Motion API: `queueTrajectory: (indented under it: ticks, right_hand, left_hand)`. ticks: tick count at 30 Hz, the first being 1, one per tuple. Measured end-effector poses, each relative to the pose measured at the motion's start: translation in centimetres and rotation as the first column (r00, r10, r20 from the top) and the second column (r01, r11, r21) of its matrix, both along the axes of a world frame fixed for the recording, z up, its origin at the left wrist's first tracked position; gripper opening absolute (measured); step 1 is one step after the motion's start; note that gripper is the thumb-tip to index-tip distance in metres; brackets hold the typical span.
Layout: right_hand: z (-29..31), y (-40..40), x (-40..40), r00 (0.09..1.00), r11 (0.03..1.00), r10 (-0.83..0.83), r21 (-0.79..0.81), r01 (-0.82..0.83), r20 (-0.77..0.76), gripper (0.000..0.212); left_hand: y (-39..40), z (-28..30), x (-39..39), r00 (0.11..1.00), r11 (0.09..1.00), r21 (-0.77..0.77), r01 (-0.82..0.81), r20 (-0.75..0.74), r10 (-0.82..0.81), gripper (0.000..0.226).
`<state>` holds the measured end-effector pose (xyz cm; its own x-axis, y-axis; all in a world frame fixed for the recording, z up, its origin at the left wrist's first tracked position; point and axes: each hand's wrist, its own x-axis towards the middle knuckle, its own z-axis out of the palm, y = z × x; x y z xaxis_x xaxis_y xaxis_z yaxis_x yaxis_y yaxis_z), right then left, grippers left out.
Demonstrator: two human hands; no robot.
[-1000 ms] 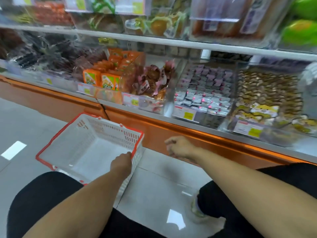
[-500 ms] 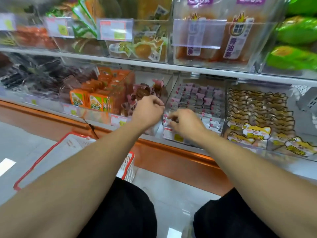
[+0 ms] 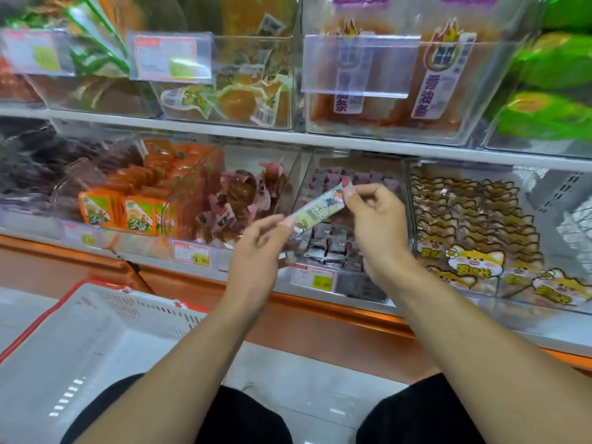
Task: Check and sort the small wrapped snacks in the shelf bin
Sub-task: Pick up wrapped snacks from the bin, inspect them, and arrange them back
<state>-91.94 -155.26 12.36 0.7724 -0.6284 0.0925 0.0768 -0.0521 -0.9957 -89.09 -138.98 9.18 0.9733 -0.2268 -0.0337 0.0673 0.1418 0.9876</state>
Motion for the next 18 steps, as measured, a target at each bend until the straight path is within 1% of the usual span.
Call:
queueTrajectory:
  ticks: [1,2,4,5,7,9,11,13,16,18]
  right_hand:
    - [0.2,-0.1,-0.2,1.0,0.989,0.028,0.145,-0.026,-0.013,0.01]
    - [0.4,-0.3,-0.5,0.998,0.973,0.052,0.225,-0.047,-0.018,0.008]
    - [0.8,-0.8,-0.9,0.996,0.958,0.085,0.277,-0.074,-0.028,0.008]
    - [1.1,-1.0,-1.2,0.995,0.95,0.096,0.303,-0.081,-0.033,0.009]
    - [1.6,-1.4,-1.7,0.992,0.924,0.121,0.371,-0.095,-0.047,0.012]
    - [1.9,-2.0,-2.1,0.984,0.906,0.164,0.404,-0.124,-0.066,0.014]
    - [2.1,-2.5,-2.6,0.973,0.895,0.22,0.412,-0.171,-0.074,0.017]
    - [2.0,-3.1,-2.8,0.968,0.89,0.237,0.417,-0.184,-0.078,0.02]
    - [1.8,-4.1,-2.5,0.976,0.861,0.208,0.486,-0.15,-0.068,0.022]
    - [1.9,-4.8,-1.9,0.971,0.852,0.228,0.497,-0.164,-0.069,0.019]
  left_hand:
    - [-0.1,-0.1,-0.4,0.999,0.997,-0.071,0.014,-0.05,-0.018,0.031]
    - [-0.2,-0.1,-0.8,0.996,0.992,-0.129,0.01,-0.088,-0.022,0.033]
    - [-0.2,0.2,-1.2,0.987,0.969,-0.249,-0.008,-0.158,-0.032,0.041]
    - [-0.1,0.3,-1.3,0.981,0.953,-0.304,-0.016,-0.188,-0.044,0.041]
    - [0.0,0.4,-1.2,0.975,0.929,-0.369,-0.024,-0.214,-0.06,0.033]
    - [0.3,0.5,-0.8,0.977,0.935,-0.354,-0.029,-0.208,-0.048,0.016]
    - [0.6,0.3,-0.3,0.981,0.951,-0.305,-0.047,-0.195,-0.014,0.01]
    - [1.1,-0.1,0.3,0.98,0.959,-0.268,-0.095,-0.193,0.043,0.01]
    - [2.3,-0.8,1.8,0.968,0.952,-0.229,-0.203,-0.193,0.16,0.012]
    - [2.6,-1.0,2.5,0.972,0.963,-0.179,-0.202,-0.153,0.176,0.013]
